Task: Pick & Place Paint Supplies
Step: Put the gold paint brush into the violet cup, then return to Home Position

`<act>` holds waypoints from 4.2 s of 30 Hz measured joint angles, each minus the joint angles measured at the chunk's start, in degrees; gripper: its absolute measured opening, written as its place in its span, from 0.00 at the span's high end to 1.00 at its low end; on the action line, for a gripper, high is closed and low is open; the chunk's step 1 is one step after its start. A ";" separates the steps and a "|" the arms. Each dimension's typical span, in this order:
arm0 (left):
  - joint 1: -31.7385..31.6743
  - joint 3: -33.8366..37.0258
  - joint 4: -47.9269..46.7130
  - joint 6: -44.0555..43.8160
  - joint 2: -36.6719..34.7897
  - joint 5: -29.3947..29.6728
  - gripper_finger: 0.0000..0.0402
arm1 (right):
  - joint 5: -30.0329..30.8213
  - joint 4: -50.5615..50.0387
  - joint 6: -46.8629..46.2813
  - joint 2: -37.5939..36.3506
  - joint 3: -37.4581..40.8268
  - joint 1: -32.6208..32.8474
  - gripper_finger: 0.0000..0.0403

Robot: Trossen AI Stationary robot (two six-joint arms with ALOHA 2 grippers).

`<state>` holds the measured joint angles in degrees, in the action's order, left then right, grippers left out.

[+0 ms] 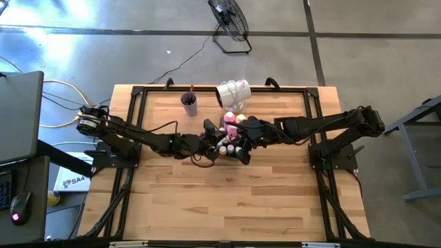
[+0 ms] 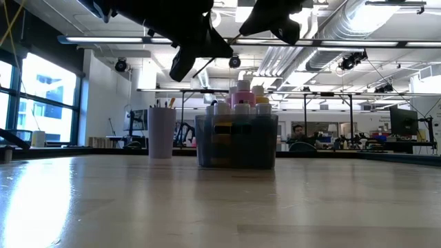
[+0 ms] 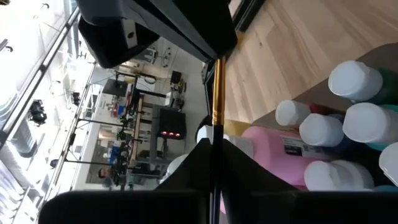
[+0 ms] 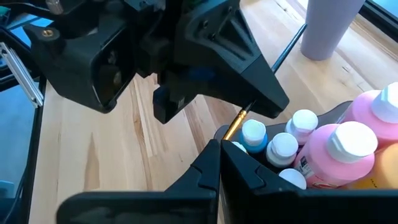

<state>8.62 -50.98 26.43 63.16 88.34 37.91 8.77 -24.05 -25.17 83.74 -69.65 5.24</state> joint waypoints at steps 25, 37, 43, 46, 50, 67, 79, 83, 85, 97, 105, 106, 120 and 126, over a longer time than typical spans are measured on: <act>-0.06 -0.02 -0.95 -2.34 -0.04 4.18 0.98 | -5.33 0.15 4.37 -1.02 0.07 0.02 0.66; -13.42 0.04 -13.61 -20.83 -12.58 1.84 0.98 | -6.76 -5.37 3.96 -6.75 0.07 3.13 0.69; -24.54 0.00 -24.51 -31.40 -23.84 -14.56 0.98 | 0.36 -8.95 5.93 -6.53 0.40 6.55 0.75; -31.87 0.00 -26.64 -37.35 -27.11 -27.74 0.98 | 2.47 -7.63 9.04 -6.53 1.77 8.17 0.78; -41.47 0.00 -26.72 -43.32 -27.71 -45.59 0.98 | 3.38 -6.10 9.90 -6.53 4.23 9.64 0.82; -53.75 0.02 -22.53 -39.45 -14.38 -66.36 0.98 | 3.21 3.16 7.68 -6.46 9.88 9.79 0.87; -57.09 0.02 -21.79 -37.88 -9.47 -68.54 0.98 | 3.28 3.41 8.50 -6.46 9.86 9.66 0.87; -57.09 0.03 -21.84 -37.44 -8.98 -68.50 0.98 | 3.13 3.39 8.50 -6.46 9.86 9.04 0.87; -57.08 0.04 -21.85 -37.44 -8.96 -68.50 0.98 | 3.09 3.38 8.50 -6.46 9.86 8.72 0.87; -57.00 0.04 -21.86 -40.57 -8.96 -62.05 0.59 | 2.65 3.36 8.46 -6.46 9.86 8.11 0.87; -56.98 0.04 -22.41 -48.80 -9.79 -60.78 0.49 | 2.68 3.38 9.54 -6.65 9.84 8.11 0.87; -56.98 0.04 -22.95 -50.47 -9.84 -59.88 0.49 | 2.71 3.38 10.19 -6.69 9.84 8.11 0.87; -56.29 0.07 -28.51 -54.56 -17.25 -68.87 0.48 | 2.95 4.02 15.48 -10.46 9.84 7.80 0.87; -52.56 0.07 -34.98 -48.39 -26.82 -68.21 0.48 | 1.50 0.37 18.18 -15.83 9.79 4.92 0.87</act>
<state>-43.94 -50.92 -8.54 14.76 61.52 -30.30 10.27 -23.68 -6.98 67.90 -59.86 10.16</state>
